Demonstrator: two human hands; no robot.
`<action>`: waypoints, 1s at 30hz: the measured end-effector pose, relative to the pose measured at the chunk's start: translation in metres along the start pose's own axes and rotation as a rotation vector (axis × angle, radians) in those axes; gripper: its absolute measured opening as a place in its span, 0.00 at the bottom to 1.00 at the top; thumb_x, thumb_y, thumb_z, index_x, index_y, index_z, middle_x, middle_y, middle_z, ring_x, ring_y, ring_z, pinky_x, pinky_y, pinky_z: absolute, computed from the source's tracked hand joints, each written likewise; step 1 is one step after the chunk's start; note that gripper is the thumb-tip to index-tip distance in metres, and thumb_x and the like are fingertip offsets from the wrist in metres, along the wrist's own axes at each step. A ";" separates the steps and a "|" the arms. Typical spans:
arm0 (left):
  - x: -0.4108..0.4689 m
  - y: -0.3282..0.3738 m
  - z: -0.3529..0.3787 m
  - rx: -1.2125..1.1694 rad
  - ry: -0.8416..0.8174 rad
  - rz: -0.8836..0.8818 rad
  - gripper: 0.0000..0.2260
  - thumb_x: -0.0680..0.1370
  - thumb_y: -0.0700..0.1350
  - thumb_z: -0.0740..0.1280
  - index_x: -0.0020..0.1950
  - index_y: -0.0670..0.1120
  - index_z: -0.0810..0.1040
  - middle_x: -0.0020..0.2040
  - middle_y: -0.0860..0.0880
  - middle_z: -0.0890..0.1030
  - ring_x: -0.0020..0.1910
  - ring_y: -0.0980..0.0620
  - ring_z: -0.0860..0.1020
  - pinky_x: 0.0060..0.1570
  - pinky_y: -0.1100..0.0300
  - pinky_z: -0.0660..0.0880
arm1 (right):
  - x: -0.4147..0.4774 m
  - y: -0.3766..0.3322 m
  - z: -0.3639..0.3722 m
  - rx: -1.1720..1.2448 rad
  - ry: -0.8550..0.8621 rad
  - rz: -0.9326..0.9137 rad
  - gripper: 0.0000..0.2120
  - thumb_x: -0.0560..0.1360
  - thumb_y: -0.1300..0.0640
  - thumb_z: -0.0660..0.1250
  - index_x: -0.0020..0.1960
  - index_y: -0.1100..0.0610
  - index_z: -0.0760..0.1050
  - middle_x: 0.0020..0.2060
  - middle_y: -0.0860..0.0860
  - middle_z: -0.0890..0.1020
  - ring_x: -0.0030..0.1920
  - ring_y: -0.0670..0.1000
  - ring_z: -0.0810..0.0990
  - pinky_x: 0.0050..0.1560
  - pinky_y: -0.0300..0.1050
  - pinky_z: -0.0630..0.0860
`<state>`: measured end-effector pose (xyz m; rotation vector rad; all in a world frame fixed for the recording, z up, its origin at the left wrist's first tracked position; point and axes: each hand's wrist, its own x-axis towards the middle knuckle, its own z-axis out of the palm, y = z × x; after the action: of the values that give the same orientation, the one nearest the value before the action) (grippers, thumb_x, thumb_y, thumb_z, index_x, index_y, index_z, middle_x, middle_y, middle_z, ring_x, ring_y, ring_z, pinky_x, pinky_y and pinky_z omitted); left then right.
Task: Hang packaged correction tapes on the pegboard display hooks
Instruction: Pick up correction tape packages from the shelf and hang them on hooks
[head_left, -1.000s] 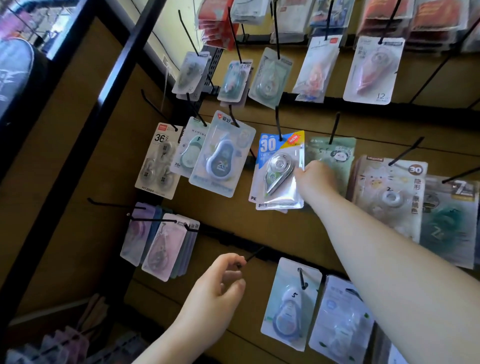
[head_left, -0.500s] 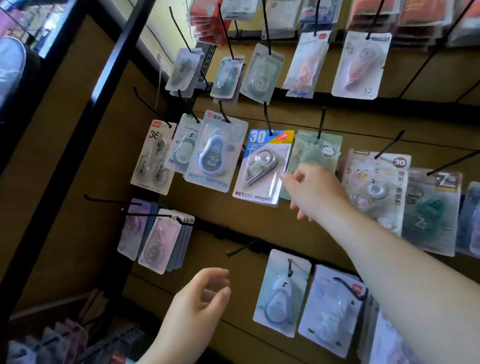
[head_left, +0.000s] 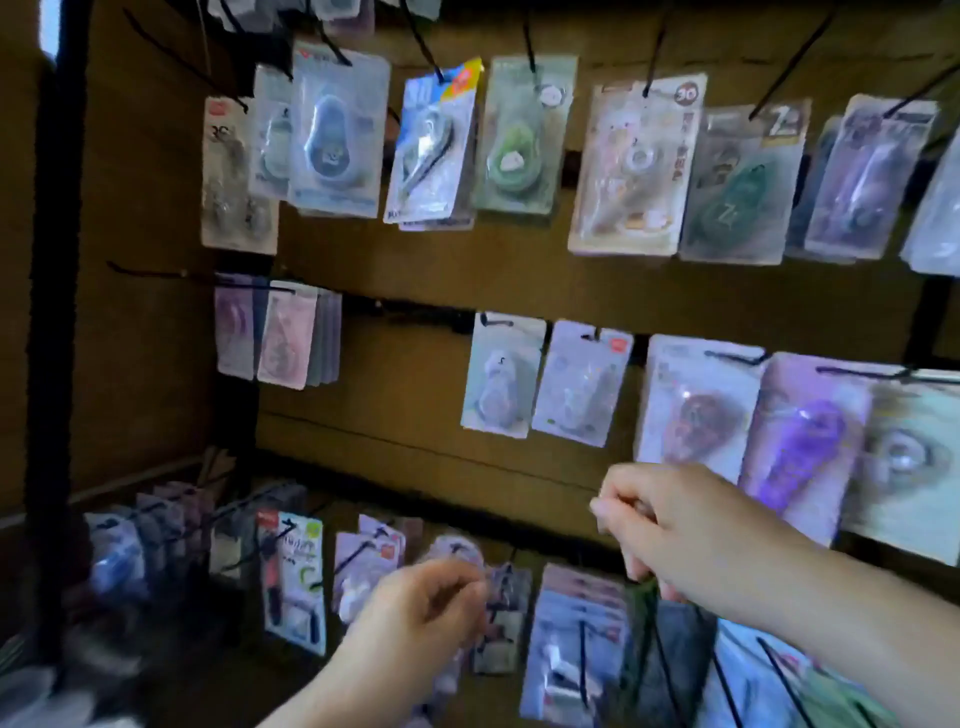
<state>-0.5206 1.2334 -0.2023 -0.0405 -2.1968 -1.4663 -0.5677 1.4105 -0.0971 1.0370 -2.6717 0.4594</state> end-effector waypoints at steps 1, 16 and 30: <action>-0.008 -0.009 0.013 0.027 -0.030 -0.009 0.12 0.75 0.47 0.62 0.31 0.48 0.76 0.26 0.51 0.78 0.29 0.59 0.74 0.35 0.63 0.72 | -0.013 0.008 0.014 0.019 -0.036 0.022 0.14 0.77 0.51 0.56 0.35 0.56 0.69 0.33 0.55 0.81 0.23 0.42 0.73 0.38 0.44 0.75; -0.076 -0.184 0.163 0.051 -0.416 -0.562 0.10 0.79 0.45 0.59 0.41 0.51 0.77 0.34 0.55 0.78 0.33 0.61 0.75 0.29 0.74 0.69 | -0.133 0.182 0.275 0.265 -0.457 0.774 0.18 0.78 0.57 0.55 0.29 0.52 0.63 0.34 0.56 0.77 0.25 0.45 0.76 0.28 0.39 0.70; -0.120 -0.286 0.323 0.032 -0.680 -0.792 0.12 0.77 0.37 0.61 0.57 0.32 0.75 0.55 0.36 0.79 0.52 0.44 0.76 0.42 0.63 0.67 | -0.195 0.263 0.374 0.224 -0.569 1.193 0.16 0.78 0.57 0.57 0.64 0.60 0.70 0.62 0.58 0.75 0.62 0.57 0.74 0.45 0.41 0.74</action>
<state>-0.6217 1.4239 -0.5948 0.4553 -2.9868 -2.0438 -0.6471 1.5745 -0.5598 -0.6647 -3.5561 0.7296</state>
